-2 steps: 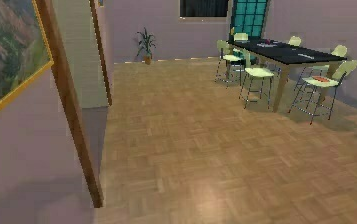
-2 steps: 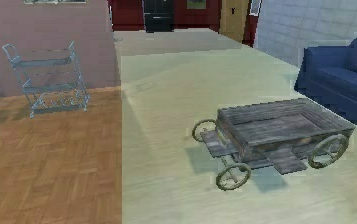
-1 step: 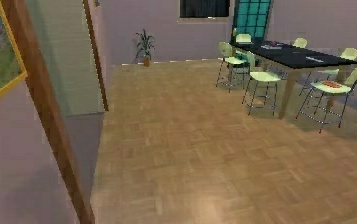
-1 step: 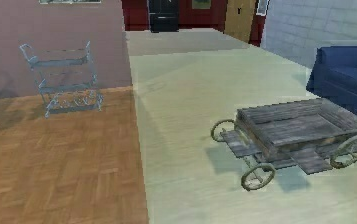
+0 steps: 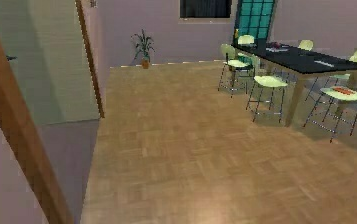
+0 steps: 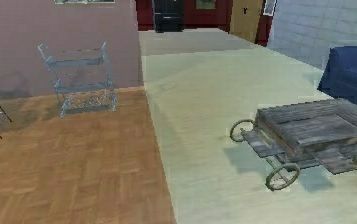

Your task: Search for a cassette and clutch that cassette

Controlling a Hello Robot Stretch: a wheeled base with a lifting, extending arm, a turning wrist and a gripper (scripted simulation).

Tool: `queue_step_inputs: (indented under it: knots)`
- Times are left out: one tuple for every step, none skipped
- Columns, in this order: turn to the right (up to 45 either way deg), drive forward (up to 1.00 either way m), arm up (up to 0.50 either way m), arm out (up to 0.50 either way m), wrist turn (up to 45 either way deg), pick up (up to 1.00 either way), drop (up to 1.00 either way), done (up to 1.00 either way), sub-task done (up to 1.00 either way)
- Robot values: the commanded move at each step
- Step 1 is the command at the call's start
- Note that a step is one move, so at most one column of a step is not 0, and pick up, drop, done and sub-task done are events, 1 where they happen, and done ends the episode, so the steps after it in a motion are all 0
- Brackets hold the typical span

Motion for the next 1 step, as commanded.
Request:
queue_step_inputs:
  knots:
    - [45.0, 0.0, 0.0, 0.0, 0.0, 0.0, 0.0, 0.0, 0.0]
